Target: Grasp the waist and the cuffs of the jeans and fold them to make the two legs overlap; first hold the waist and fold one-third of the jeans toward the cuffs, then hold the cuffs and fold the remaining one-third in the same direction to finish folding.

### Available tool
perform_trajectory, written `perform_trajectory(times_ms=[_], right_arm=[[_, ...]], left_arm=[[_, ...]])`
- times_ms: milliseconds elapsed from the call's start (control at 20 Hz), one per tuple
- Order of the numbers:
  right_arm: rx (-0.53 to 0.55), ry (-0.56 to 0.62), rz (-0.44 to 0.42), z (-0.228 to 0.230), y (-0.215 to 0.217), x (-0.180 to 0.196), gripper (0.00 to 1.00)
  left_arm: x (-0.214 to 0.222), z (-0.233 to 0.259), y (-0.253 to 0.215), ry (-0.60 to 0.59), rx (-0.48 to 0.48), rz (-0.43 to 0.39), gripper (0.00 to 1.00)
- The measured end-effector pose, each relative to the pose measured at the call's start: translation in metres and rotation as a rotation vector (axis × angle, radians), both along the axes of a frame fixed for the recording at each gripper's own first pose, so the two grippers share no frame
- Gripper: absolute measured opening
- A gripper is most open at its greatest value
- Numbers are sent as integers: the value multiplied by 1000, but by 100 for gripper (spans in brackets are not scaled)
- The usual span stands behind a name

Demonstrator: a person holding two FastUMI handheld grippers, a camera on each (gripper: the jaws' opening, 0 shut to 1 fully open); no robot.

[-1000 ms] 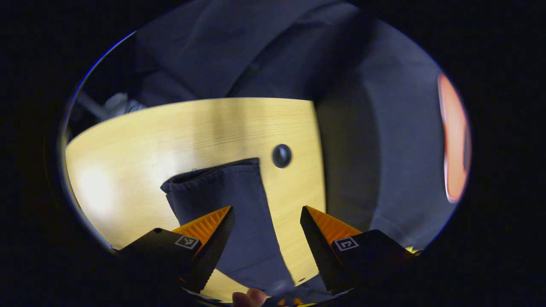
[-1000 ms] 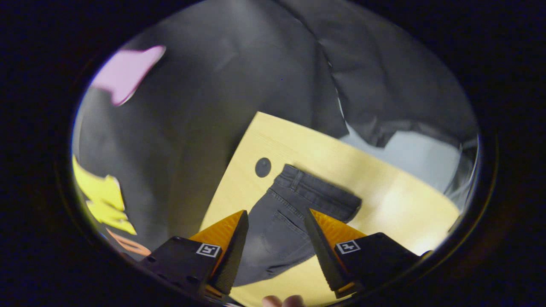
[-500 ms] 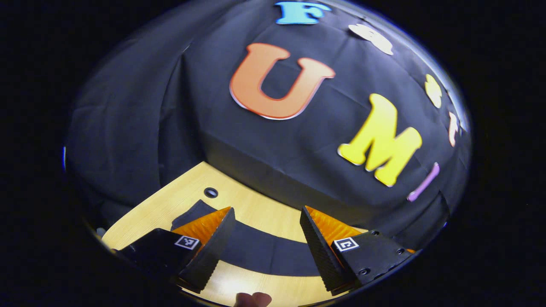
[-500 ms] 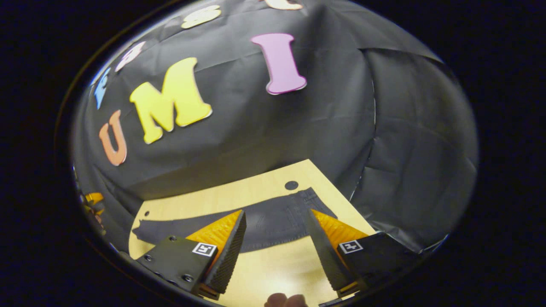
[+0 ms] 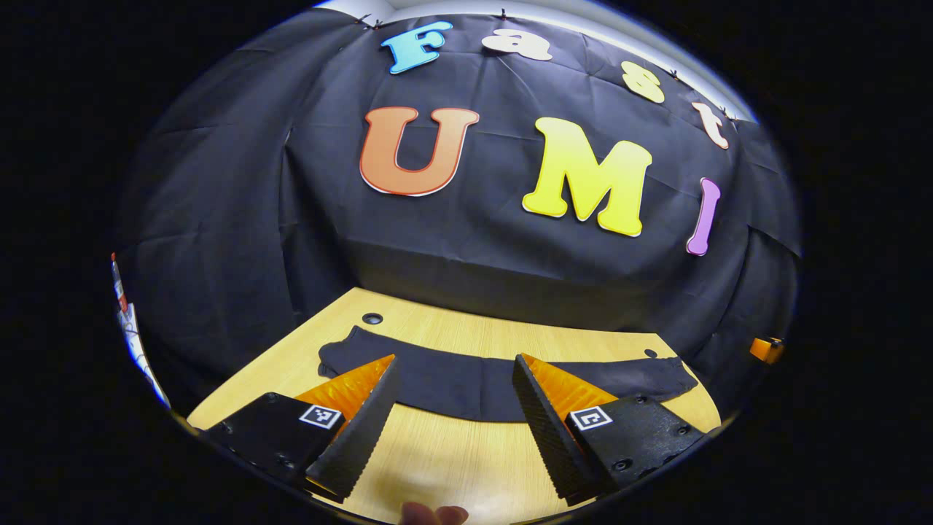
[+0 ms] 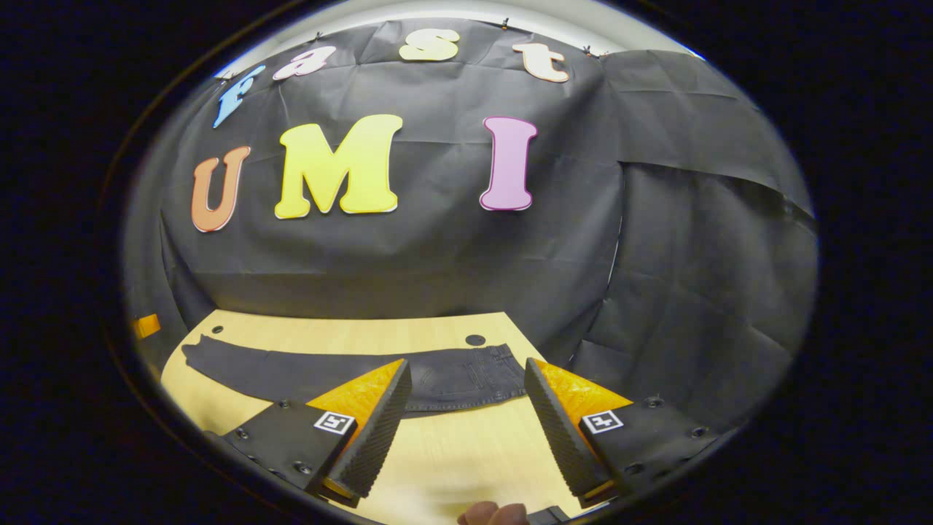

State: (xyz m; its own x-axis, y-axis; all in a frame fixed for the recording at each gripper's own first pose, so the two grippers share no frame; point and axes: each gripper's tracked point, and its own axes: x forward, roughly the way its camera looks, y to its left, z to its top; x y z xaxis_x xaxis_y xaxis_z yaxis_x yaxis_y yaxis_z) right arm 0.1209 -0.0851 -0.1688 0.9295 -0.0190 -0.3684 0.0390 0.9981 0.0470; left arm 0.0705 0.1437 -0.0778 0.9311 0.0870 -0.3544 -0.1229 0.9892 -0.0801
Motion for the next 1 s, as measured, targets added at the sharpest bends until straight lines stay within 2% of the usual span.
perform_trajectory(times_ms=[150, 250, 500, 800, 1000], right_arm=[[-6, 54, 44, -13, 9, -7, 97], [23, 82, 32, -21, 5, 6, 97], [128, 176, -36, -63, -23, 45, 96], [258, 333, -169, -161, -72, 113, 96], [287, 398, -239, -218, -97, 148, 96]], left_arm=[[-4, -11, -7, 20, 11, -15, 98], [-1, -8, -10, 12, 44, -30, 98], [6, -7, -27, 21, 78, -69, 98], [16, -11, -55, 91, 57, -64, 98], [13, -33, -80, 170, 33, -56, 98]])
